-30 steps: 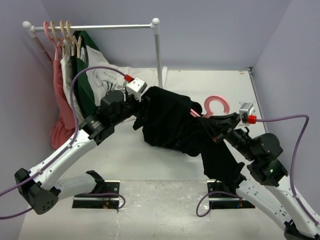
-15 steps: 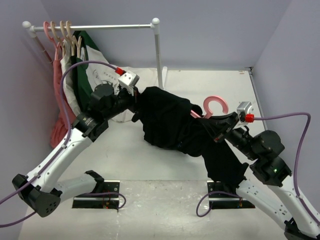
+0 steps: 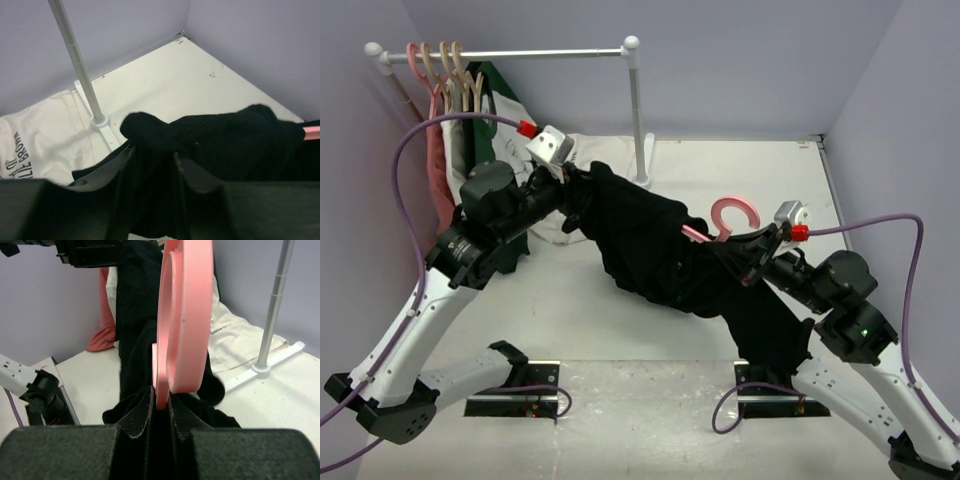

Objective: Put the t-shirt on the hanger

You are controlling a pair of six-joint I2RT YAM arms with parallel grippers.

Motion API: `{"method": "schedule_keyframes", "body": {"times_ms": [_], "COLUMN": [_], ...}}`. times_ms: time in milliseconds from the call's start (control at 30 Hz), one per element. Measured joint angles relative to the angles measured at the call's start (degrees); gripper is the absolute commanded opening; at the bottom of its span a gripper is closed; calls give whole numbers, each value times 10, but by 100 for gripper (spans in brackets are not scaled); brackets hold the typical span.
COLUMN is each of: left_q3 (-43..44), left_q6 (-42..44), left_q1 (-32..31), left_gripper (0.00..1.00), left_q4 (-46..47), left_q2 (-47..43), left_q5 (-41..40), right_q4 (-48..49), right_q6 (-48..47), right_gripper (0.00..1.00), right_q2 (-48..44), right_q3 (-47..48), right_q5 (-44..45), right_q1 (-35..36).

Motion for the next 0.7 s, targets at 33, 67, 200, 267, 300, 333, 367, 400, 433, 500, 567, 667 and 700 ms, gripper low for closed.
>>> {"method": "schedule_keyframes", "body": {"times_ms": [33, 67, 200, 267, 300, 333, 367, 400, 433, 500, 567, 667, 700], "left_q3": [10, 21, 57, 75, 86, 98, 110, 118, 123, 120, 111, 100, 97], "left_q6": [1, 2, 1, 1, 1, 1, 0, -3, -7, -21, -40, -62, -69], "left_q1": [0, 0, 0, 0, 0, 0, 0, 1, 1, 2, 2, 0, 0], "left_gripper": [60, 77, 100, 97, 93, 89, 84, 80, 78, 70, 66, 69, 71], "left_q4": [-8, -17, -47, -61, -65, -65, -64, -55, -44, 4, 63, 127, 143], "left_q2": [5, 10, 21, 22, 23, 24, 24, 24, 23, 26, 36, 71, 85], "left_q5": [-5, -16, -68, -75, -72, -61, -48, -25, 4, 105, 202, 307, 330], "right_q4": [6, 12, 27, 29, 31, 34, 37, 42, 47, 58, 71, 86, 88], "right_q6": [0, -1, -3, -7, -9, -11, -13, -14, -15, -16, -16, -15, -15], "right_gripper": [0, 0, 0, 0, 0, 0, 0, 0, 0, 0, 0, 0, 0], "right_q2": [0, 0, 3, 10, 16, 23, 30, 35, 40, 49, 53, 54, 55], "right_q3": [0, 0, 0, 0, 0, 0, 0, 0, 0, -1, -5, -10, -10], "right_q5": [-3, -5, -19, -22, -24, -25, -27, -30, -34, -41, -49, -57, -59], "right_q1": [0, 0, 0, 0, 0, 0, 0, 0, 0, 0, 0, -1, -1]}}
